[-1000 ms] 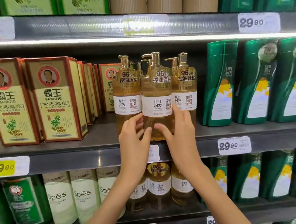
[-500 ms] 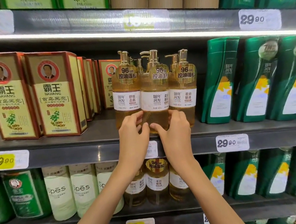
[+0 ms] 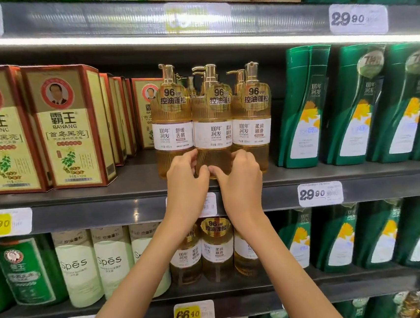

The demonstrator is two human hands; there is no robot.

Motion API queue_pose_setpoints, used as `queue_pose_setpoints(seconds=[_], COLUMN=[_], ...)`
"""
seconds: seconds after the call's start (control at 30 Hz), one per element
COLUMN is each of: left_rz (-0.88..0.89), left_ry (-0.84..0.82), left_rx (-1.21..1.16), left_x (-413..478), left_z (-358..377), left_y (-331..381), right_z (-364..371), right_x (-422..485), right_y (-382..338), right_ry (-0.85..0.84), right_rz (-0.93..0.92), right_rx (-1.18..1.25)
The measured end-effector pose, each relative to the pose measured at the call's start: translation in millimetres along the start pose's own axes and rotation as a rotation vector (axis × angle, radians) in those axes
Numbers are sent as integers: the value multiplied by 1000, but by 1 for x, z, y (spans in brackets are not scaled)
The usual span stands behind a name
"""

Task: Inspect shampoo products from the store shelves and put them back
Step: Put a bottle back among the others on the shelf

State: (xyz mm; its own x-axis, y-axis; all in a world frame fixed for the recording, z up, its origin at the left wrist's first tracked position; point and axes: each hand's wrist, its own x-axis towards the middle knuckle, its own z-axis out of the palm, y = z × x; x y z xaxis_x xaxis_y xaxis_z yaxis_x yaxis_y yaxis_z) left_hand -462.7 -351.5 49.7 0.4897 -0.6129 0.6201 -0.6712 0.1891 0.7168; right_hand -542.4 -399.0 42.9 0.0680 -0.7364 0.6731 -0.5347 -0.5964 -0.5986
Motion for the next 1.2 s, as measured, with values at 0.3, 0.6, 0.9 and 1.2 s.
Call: queue_pose_setpoints(seconds=[0.3, 0.6, 0.9, 1.2], left_rz=[-50, 5, 13, -71], left_ry=[-105, -182, -194, -480], left_rx=[-168, -303, -311, -553], left_x=[-9, -33, -40, -66], left_z=[-20, -27, -19, 4], left_y=[-1, 13, 12, 34], right_z=[-31, -36, -50, -99], right_x=[12, 61, 38, -35], right_y=[23, 50, 38, 25], right_ry=[282, -329, -232, -279], right_rz=[-26, 173, 218, 378], right_rx=[211, 455, 524, 730])
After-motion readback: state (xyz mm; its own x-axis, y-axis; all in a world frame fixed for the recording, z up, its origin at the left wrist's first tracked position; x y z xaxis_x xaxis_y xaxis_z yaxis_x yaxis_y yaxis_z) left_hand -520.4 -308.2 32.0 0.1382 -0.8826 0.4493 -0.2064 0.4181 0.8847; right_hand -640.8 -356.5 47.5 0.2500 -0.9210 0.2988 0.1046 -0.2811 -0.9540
